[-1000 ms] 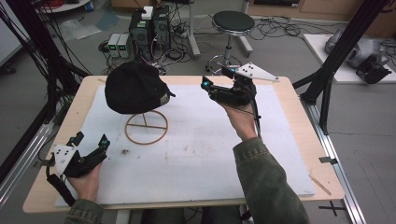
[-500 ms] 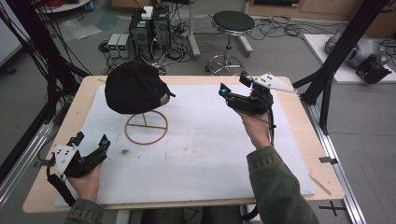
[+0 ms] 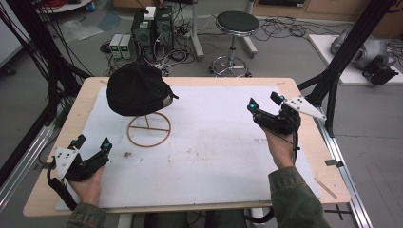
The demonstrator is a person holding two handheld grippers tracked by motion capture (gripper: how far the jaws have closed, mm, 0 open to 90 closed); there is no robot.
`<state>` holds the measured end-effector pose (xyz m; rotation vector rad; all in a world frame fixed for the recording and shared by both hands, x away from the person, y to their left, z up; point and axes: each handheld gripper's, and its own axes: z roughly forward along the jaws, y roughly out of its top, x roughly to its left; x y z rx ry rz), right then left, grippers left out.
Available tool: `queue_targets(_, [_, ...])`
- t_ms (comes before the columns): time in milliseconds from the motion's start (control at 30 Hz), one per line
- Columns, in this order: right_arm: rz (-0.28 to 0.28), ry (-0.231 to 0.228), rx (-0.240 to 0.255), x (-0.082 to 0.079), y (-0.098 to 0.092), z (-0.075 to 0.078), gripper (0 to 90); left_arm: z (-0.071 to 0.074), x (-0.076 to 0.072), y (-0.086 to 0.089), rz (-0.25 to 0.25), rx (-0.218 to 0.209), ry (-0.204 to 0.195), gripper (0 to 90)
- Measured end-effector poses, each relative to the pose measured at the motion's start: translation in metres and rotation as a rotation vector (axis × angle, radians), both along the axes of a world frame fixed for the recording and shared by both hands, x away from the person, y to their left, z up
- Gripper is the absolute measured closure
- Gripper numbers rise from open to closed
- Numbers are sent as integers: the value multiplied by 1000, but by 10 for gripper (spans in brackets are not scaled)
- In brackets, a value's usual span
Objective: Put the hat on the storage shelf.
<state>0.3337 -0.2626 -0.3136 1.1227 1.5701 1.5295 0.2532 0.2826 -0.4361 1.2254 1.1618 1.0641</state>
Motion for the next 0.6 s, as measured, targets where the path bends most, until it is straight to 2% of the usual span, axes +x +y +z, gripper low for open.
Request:
queue_targets(167, [-48, 15, -27, -8, -10, -10, 153, 0, -2, 0, 5, -8, -3, 179])
queue_targets(200, [-58, 1, -24, -10, -13, -12, 153, 0, -3, 0, 6, -11, -4, 179])
queue_targets(300, [-106, 6, -25, -16, -18, -22, 152, 0, -5, 2, 12, -17, -5, 179])
queue_targets(500, [-194, 22, -55, -29, -29, -52, 152, -1, -7, 7, 25, -28, -1, 179])
queue_targets(600, [-229, 28, -54, -39, -36, -71, 152, -1, -7, 8, 31, -29, -3, 179])
